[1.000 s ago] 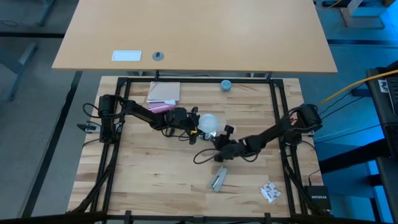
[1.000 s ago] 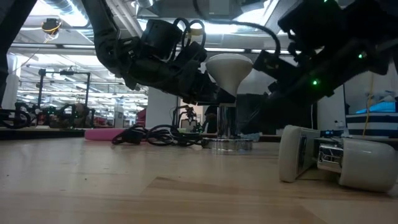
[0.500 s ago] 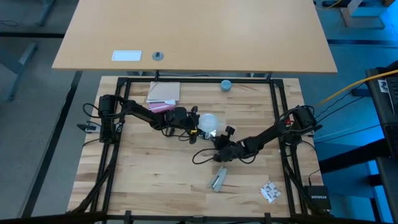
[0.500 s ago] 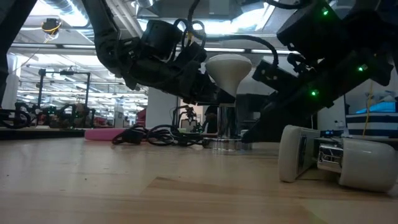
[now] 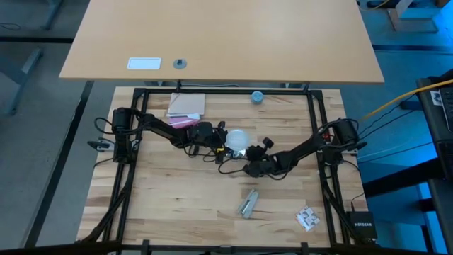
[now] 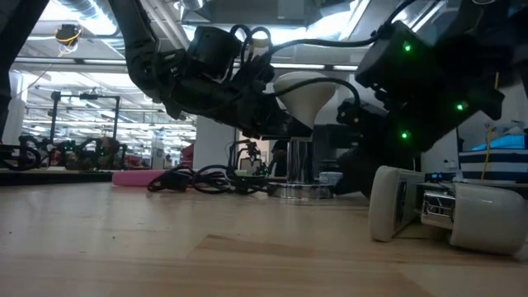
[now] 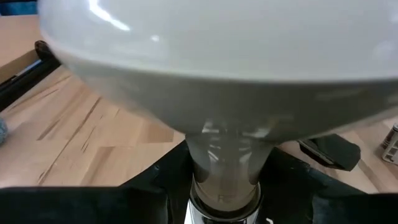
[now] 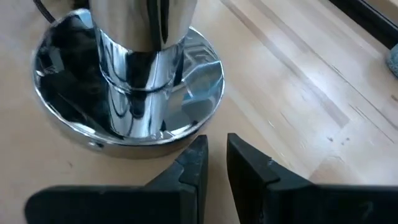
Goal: Screw lightbulb
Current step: Insert light bulb into the lamp
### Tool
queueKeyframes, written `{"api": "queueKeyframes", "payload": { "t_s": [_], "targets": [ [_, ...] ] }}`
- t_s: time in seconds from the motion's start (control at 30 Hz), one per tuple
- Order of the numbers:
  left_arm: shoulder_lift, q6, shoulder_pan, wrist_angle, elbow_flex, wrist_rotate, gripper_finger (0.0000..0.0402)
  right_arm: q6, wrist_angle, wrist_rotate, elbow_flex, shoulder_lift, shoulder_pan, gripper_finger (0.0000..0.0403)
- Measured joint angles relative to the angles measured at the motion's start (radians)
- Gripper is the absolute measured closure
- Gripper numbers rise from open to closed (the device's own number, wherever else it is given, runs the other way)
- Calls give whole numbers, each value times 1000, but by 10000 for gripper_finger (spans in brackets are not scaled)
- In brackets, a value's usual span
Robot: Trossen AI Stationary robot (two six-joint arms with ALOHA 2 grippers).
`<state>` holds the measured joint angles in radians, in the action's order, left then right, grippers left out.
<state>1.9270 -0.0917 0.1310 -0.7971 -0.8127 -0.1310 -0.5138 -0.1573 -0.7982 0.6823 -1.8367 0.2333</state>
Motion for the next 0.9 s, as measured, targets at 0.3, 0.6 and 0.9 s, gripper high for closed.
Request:
{"api": "queueKeyframes", "payload": {
  "t_s": [0.3, 0.6, 0.9],
  "targets": [
    [-1, 0, 0, 3, 1, -4, 247, 192, 13, 232, 11, 92, 2, 343],
    [0, 0, 0, 0, 0, 24, 247, 344, 4, 321, 111, 161, 88, 343],
    [2, 17, -1, -36, 0, 82, 247, 366, -7, 321, 197, 163, 169, 343]
  ]
}}
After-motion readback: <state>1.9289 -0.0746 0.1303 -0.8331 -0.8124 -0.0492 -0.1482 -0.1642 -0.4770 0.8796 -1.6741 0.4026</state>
